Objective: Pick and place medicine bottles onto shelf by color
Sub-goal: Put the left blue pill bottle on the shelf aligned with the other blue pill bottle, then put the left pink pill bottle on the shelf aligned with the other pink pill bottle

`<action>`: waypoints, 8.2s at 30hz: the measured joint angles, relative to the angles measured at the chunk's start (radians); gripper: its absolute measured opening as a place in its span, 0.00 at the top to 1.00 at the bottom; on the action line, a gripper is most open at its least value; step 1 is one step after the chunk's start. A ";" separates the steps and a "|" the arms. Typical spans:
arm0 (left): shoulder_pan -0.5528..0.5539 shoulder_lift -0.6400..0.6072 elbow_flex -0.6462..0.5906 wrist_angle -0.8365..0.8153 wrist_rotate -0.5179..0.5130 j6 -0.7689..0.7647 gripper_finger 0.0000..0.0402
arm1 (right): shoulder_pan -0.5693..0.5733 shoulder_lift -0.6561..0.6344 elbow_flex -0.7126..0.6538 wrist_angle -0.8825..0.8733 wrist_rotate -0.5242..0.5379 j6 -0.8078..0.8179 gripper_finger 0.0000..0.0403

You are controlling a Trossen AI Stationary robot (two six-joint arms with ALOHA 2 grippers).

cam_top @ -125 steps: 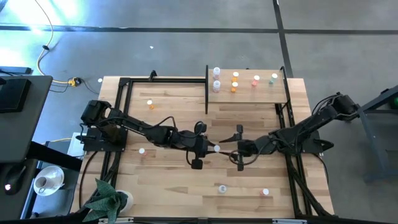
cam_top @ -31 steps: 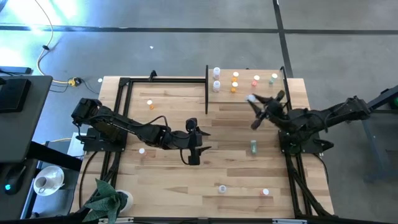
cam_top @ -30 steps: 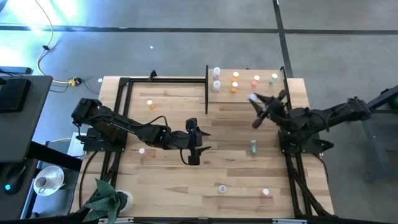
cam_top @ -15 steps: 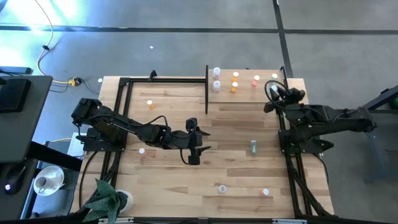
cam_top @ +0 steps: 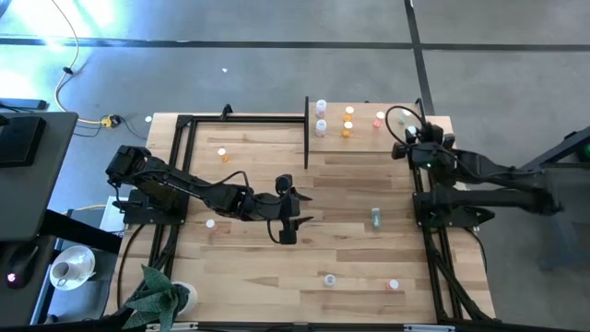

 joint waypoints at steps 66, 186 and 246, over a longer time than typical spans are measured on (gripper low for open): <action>0.000 0.000 0.000 0.000 0.000 0.000 0.43 | -0.274 0.158 -0.001 0.081 -0.155 -0.009 0.55; -0.674 0.311 -0.114 -1.286 0.001 -2.156 0.43 | 0.547 0.285 -0.001 0.540 -0.398 -0.271 0.55; -0.599 0.309 0.011 -1.180 -0.167 -1.627 0.78 | 0.547 0.328 -0.001 0.624 -0.500 -0.254 0.55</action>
